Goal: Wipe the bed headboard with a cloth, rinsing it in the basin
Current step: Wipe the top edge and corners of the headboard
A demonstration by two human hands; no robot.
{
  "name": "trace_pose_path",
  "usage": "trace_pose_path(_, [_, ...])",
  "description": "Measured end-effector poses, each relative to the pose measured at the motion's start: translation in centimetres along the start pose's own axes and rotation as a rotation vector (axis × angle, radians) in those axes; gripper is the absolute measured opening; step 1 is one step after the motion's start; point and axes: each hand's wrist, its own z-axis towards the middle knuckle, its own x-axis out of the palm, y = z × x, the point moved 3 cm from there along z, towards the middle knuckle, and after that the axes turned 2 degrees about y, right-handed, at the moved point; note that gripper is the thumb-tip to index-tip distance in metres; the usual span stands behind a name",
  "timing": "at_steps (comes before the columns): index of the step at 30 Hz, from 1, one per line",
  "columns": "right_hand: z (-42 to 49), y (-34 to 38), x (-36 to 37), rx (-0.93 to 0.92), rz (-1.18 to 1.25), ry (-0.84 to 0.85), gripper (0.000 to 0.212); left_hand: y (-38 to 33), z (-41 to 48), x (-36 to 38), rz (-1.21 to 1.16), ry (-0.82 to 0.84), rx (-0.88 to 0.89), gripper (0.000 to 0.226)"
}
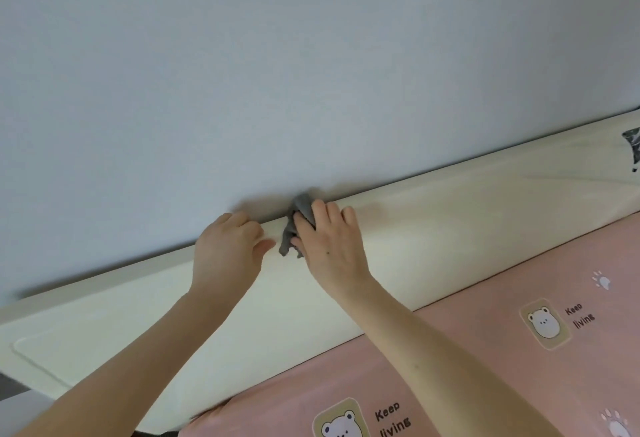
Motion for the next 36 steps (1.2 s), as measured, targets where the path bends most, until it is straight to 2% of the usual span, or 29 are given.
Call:
trace_pose_path(4, [-0.5,-5.2,0.6,0.009,-0.046,-0.041,0.025,-0.6,0.2,-0.5,0.068,0.008,-0.054,0.024])
trace_pose_path(11, [-2.2,-17.8,1.7,0.043,-0.186,0.044,0.03,-1.1,0.6,-0.5,0.197,0.045,-0.04,0.025])
trace_pose_path(16, [-3.7,-25.3,2.2,0.13,-0.256,0.082,0.034,-1.0,0.5,-0.3,0.207,0.051,-0.041,0.024])
trace_pose_path(25, [-3.6,-24.1,2.0,0.253,-0.175,0.086,0.032,-1.4,0.3,0.2,0.277,0.064,-0.043,0.025])
trace_pose_path(32, [-2.8,-19.1,0.7,0.175,-0.084,0.013,0.03,-1.6,0.6,0.2,0.304,0.107,-0.027,0.025])
trace_pose_path(36, [-1.7,-15.0,1.2,0.123,-0.035,0.036,0.026,-1.5,0.8,0.0,0.307,0.116,-0.021,0.027])
